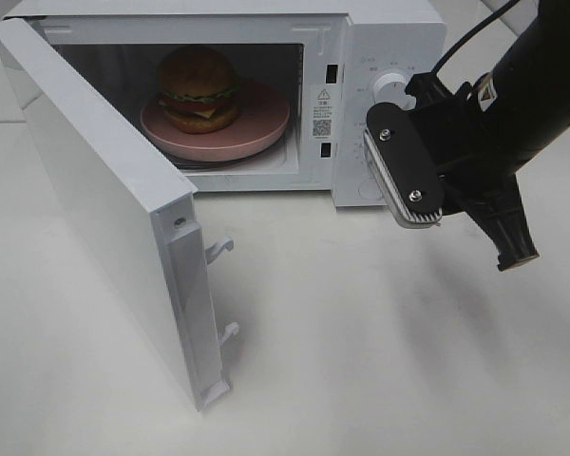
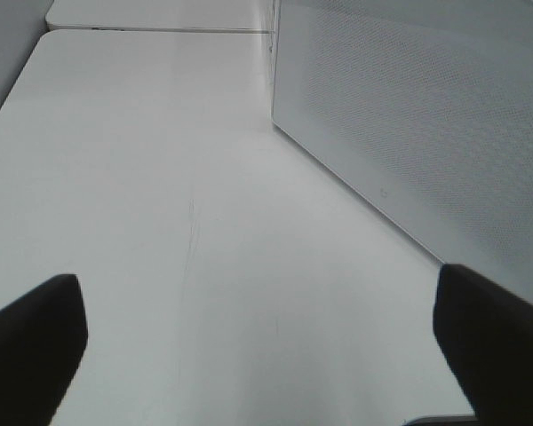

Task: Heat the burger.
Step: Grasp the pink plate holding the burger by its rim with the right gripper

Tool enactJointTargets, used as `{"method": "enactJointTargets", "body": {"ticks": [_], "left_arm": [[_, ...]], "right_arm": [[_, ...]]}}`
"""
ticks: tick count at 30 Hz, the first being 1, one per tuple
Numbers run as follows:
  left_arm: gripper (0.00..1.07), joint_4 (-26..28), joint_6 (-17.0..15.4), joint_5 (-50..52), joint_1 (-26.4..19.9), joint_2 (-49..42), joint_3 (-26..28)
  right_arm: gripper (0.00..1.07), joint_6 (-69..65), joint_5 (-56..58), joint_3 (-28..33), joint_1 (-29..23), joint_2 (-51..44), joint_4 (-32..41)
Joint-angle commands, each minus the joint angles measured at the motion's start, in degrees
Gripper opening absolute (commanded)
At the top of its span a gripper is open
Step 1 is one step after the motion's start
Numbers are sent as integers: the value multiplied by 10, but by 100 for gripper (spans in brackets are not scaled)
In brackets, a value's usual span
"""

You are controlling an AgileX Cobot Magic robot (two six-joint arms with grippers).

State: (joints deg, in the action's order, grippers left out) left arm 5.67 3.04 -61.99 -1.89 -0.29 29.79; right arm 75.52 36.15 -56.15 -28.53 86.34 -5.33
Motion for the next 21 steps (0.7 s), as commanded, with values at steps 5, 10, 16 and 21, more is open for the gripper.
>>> {"method": "enactJointTargets", "body": {"ticks": [5,10,16,21], "left_arm": [[98,1,1,7,0,-9,-2],[98,1,1,7,0,-9,-2],[98,1,1,7,0,-9,-2],[98,1,1,7,0,-9,-2]], "right_arm": [[55,15,-65,-3,3,-3,-10],[88,-15,-84,-4,3,5,-13],[95,-19,-85,-31,2,40,-15],[94,-19,-93,-56,-7,60,-22]]}}
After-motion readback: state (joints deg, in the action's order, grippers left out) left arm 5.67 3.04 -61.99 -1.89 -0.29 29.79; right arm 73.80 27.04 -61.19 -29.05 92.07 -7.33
